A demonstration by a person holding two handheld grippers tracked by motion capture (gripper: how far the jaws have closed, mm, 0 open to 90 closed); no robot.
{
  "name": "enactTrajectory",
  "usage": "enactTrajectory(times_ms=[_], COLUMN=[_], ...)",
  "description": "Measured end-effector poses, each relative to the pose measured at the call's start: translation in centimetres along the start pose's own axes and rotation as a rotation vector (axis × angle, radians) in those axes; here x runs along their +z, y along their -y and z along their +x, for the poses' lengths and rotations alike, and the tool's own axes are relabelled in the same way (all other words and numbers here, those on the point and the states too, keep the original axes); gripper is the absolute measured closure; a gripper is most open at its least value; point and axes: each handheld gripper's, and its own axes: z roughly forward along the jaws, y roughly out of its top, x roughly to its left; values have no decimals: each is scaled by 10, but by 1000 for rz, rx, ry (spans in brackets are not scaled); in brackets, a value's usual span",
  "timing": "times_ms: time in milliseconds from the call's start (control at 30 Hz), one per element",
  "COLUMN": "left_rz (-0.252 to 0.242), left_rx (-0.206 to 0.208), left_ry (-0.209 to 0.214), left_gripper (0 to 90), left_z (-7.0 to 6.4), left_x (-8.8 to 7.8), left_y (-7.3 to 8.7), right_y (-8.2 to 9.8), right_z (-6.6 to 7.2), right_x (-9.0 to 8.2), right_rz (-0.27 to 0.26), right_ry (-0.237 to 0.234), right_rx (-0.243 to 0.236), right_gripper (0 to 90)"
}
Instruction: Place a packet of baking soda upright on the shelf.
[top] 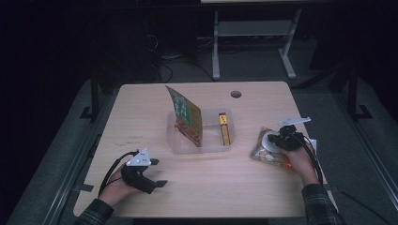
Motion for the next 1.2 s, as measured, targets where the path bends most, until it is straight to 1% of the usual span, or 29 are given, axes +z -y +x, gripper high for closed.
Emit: enactTrajectory(times_ms=[100,167,300,333,367,467,633,733,800,833,867,933,1000,1033,1067,1133,1200], left_rz=[-1,-2,2,2,0,0,-2,-1,-3,-4,-4,-4,-1,-1,0,-1,-3], left_rx=[6,7,6,9,8,5,10,12,8,6,6,6,11,14,16,16,15], left_ry=[1,2,6,7,9,10,10,12,13,13,13,12,12,11,10,13,13], left_gripper=[138,137,138,138,138,138,138,138,138,138,138,138,138,138,138,138,138], left_z=[-1,-2,-1,-1,-1,-2,-3,-3,-2,-2,-2,-2,-3,-3,-3,-3,-3], left_x=[-1,-1,0,0,0,0,0,0,1,1,1,1,0,0,0,0,0], left_y=[0,0,0,0,0,-1,-1,-1,-2,-1,-1,-1,-1,-2,-1,-1,-1], right_y=[-1,-1,0,1,1,3,6,6,6,6,6,8,10,10,11,11,11], right_z=[7,10,18,19,22,28,40,46,46,45,44,41,41,40,42,45,46], right_x=[0,0,-1,-1,-2,-4,-7,-9,-11,-14,-16,-20,-20,-19,-18,-16,-16], right_rz=[12,16,28,26,35,40,56,59,53,41,37,37,41,41,50,68,69], right_ry=[-9,-31,-74,-79,-90,-120,-171,-166,-160,-162,-165,-153,-158,-158,-160,-154,-149], right_rx=[-32,-49,-66,-83,-81,-94,-138,-177,-177,-175,-166,-160,-152,-163,-160,-174,-184], right_gripper=[899,900,899,899,899,900,899,899,899,899,899,899,899,899,899,899,899])
